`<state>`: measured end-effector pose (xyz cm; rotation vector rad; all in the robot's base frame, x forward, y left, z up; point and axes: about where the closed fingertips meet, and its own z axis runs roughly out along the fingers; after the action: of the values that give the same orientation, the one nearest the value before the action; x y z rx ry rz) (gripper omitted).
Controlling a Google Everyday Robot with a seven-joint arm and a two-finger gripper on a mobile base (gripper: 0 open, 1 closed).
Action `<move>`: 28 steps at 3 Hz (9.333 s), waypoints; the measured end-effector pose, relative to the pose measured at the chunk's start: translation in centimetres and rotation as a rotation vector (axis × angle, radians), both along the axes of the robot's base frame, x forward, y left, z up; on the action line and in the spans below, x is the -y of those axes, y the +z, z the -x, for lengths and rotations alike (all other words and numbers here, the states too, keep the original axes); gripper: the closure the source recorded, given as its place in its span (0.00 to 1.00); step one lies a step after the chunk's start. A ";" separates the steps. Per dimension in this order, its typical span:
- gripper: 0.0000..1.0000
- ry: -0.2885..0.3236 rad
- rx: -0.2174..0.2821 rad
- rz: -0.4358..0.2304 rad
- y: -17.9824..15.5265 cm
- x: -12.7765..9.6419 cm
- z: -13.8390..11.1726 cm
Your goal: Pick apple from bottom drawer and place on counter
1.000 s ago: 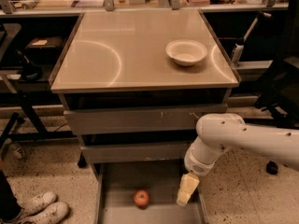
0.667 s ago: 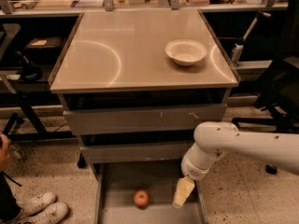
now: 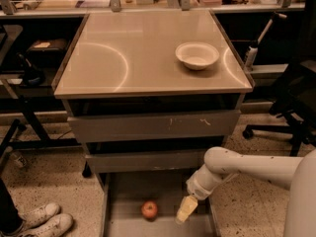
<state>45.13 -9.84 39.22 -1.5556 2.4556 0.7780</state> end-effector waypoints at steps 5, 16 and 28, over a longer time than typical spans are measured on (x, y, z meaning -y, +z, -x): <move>0.00 -0.096 0.069 -0.291 -8.1 -4.4 -2.4; 0.00 -0.106 0.187 -0.594 -23.9 -13.1 -6.9; 1.00 -0.179 0.227 -0.550 -9.1 -13.6 -8.5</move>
Offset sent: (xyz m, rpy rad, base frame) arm 0.0139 0.0313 -0.0796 0.1722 0.0196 -0.0362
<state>53.68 3.71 30.09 -1.1331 1.9577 1.0605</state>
